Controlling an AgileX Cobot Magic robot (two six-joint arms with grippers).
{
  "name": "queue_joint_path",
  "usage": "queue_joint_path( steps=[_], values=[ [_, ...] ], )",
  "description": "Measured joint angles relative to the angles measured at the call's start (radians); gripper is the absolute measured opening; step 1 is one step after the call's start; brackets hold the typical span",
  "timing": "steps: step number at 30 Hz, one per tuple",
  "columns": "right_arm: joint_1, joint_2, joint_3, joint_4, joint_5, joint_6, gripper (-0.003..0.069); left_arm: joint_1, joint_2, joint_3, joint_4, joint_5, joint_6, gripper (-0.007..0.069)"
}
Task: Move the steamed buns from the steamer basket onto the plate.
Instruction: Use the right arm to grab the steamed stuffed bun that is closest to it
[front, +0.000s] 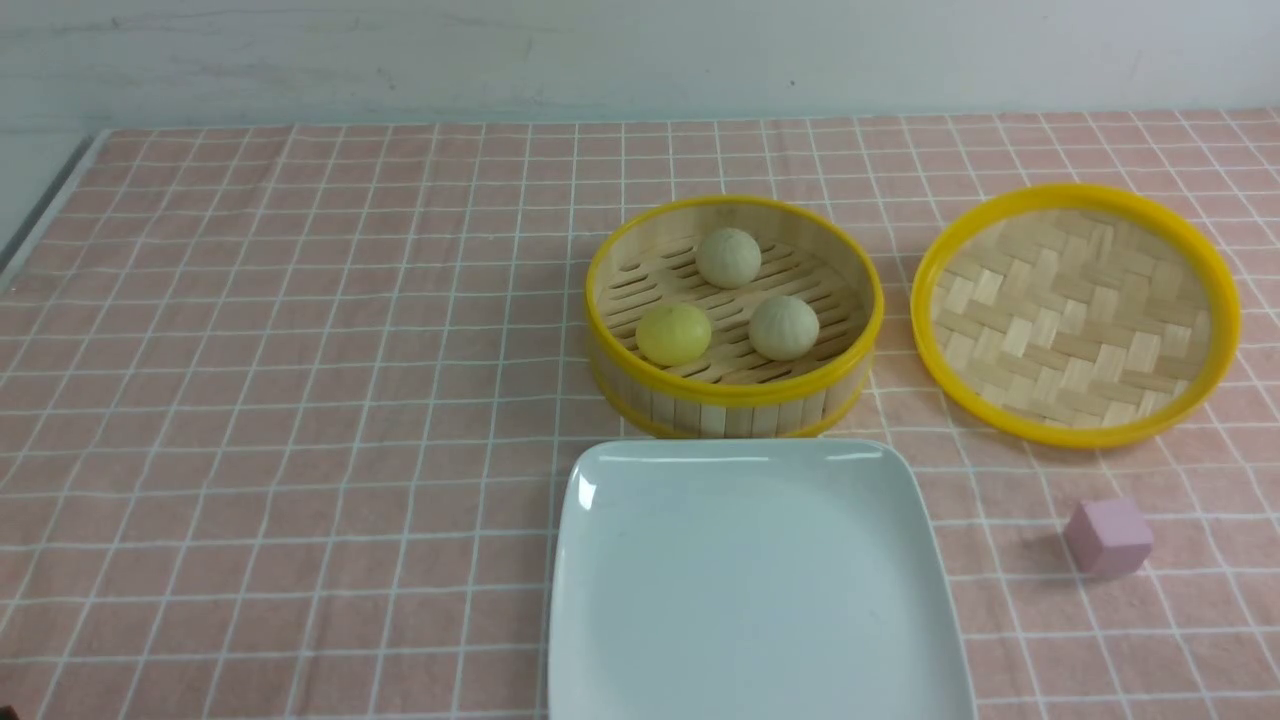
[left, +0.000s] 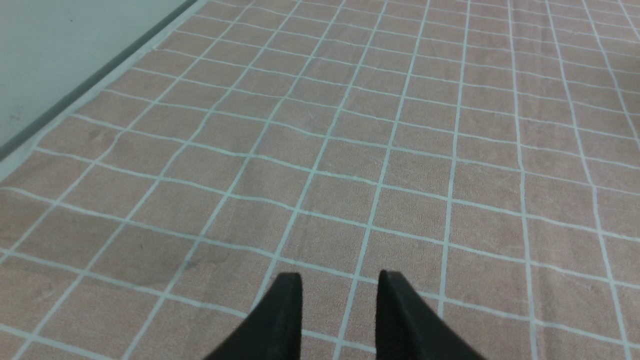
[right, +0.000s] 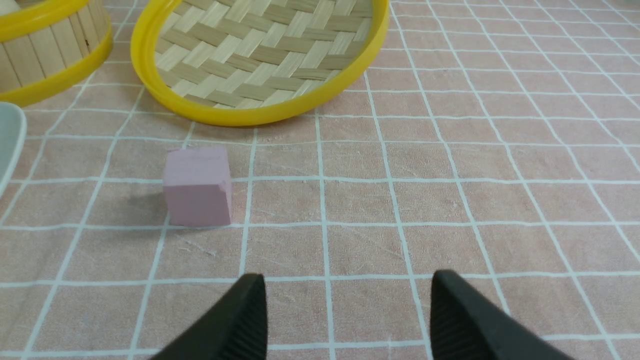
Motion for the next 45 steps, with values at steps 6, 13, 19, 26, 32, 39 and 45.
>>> queue_joint_path(
  steps=[6, 13, 19, 26, 32, 39, 45],
  values=[
    [0.0, 0.0, 0.0, 0.0, 0.0, 0.0, 0.0442, 0.0, 0.0, 0.0, 0.0, 0.0, 0.0, 0.024],
    [0.0, 0.0, 0.0, 0.0, 0.0, 0.0, 0.0442, 0.0, 0.0, 0.0, 0.0, 0.0, 0.0, 0.024],
    [0.0, 0.0, 0.0, 0.0, 0.0, 0.0, 0.0442, 0.0, 0.0, 0.0, 0.0, 0.0, 0.0, 0.024],
    [0.0, 0.0, 0.0, 0.0, 0.0, 0.0, 0.0442, 0.0, 0.0, 0.0, 0.0, 0.0, 0.0, 0.024],
    [0.0, 0.0, 0.0, 0.0, 0.0, 0.0, 0.0442, 0.0, 0.0, 0.0, 0.0, 0.0, 0.0, 0.024],
    [0.0, 0.0, 0.0, 0.009, -0.016, 0.001, 0.0442, 0.0, 0.0, 0.0, 0.0, 0.0, 0.0, 0.024],
    [0.0, 0.0, -0.079, 0.078, -0.021, 0.003, 0.0442, 0.0, 0.0, 0.0, 0.0, 0.0, 0.0, 0.024]
  ],
)
